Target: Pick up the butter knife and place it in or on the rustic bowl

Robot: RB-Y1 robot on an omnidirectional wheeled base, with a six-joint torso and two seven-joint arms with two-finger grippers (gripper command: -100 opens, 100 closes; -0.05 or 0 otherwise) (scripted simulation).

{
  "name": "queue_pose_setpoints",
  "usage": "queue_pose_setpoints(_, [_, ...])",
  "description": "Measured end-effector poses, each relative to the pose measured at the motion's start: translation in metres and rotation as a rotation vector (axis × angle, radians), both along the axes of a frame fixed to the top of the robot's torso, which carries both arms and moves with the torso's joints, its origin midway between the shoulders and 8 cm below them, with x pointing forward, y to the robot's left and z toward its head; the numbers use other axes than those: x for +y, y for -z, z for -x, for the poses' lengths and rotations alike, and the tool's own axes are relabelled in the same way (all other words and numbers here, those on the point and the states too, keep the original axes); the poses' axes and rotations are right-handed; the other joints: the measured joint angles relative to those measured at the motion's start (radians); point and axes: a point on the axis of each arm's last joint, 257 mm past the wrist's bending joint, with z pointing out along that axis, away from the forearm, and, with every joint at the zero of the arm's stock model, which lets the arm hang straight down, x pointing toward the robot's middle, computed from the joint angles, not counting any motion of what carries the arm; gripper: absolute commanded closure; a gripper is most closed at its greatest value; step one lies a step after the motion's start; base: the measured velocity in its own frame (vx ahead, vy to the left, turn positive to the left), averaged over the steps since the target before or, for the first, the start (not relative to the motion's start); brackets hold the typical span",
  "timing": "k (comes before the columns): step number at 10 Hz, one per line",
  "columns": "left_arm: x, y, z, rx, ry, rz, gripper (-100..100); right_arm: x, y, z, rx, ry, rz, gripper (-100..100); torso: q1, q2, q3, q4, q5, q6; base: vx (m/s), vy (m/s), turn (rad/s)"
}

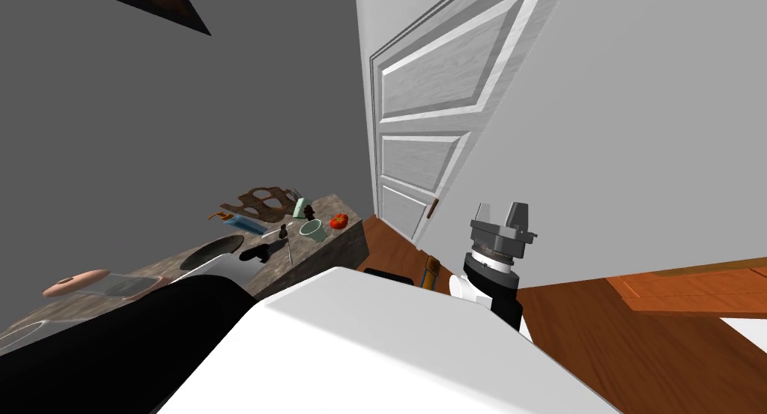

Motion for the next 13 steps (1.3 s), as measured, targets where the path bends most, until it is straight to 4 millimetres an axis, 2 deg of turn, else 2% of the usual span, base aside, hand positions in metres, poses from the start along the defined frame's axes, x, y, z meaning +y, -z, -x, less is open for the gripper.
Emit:
queue_pose_setpoints(2, [-0.011,0.009,0.01,0.043,0.005,0.021,-100,0.0,0.0,0.0,0.0,0.0,0.0,0,0.0,0.001,0.001,0.0,0.0,0.0,0.01,0.002,-0.018])
queue_pose_setpoints(13, [-0.019,0.019,0.02,0.08,0.012,0.038,-100,0.0,0.0,0.0,0.0,0.0,0.0,0,0.0,0.002,0.001,0.0,0.0,0.0,0.005,-0.001,-0.005])
